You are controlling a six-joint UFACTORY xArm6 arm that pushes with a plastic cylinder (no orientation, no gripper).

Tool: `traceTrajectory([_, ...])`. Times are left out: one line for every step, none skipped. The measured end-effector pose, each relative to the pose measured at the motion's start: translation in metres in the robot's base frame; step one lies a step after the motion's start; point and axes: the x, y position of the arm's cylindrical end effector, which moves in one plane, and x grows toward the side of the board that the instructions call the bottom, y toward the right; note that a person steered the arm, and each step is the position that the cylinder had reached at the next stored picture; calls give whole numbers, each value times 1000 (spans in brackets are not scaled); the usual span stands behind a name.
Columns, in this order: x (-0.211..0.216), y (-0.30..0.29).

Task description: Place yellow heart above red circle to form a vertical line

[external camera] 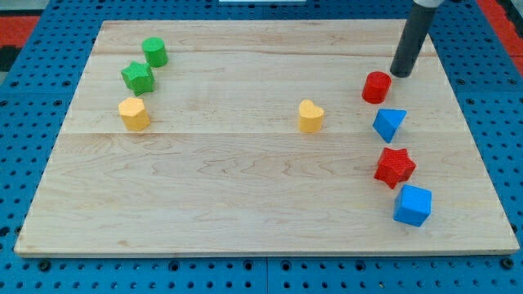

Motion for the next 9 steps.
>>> traceTrajectory([-23, -62])
traceTrajectory([-28, -144])
traceTrajectory([11, -154])
traceTrajectory([70, -158])
traceTrajectory([116, -144])
traceTrajectory([128, -130])
traceTrajectory([142, -134])
traceTrajectory([145, -123])
traceTrajectory([148, -105])
